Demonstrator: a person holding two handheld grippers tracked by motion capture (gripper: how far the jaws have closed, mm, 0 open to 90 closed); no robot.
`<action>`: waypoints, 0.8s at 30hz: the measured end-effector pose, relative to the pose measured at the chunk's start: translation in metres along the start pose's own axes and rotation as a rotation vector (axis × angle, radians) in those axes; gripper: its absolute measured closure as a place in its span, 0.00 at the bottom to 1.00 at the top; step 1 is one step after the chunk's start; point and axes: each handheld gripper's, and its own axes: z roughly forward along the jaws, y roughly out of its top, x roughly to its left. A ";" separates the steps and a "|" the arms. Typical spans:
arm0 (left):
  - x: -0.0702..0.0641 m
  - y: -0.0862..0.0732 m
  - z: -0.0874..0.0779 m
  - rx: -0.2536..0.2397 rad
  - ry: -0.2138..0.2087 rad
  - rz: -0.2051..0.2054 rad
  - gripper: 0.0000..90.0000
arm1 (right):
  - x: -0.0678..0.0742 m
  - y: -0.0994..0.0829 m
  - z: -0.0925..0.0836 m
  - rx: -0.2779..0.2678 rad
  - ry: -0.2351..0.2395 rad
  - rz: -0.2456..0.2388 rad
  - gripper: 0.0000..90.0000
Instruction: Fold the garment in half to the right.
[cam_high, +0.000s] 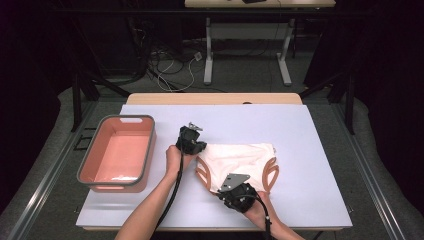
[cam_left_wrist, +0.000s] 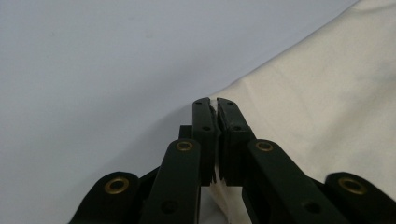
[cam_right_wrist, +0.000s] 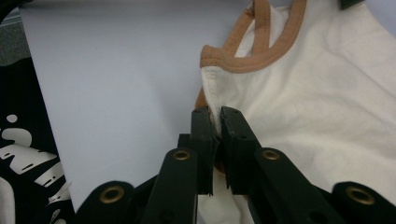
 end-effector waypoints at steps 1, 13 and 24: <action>0.000 0.001 -0.001 -0.002 0.000 0.002 0.96 | -0.001 -0.001 -0.002 -0.004 -0.001 0.009 0.94; -0.007 0.013 -0.010 -0.017 0.016 0.023 0.96 | -0.005 -0.001 -0.017 -0.038 -0.020 0.025 0.94; -0.004 0.023 -0.015 -0.015 0.038 0.036 0.96 | -0.006 0.004 -0.023 -0.083 -0.030 0.022 0.94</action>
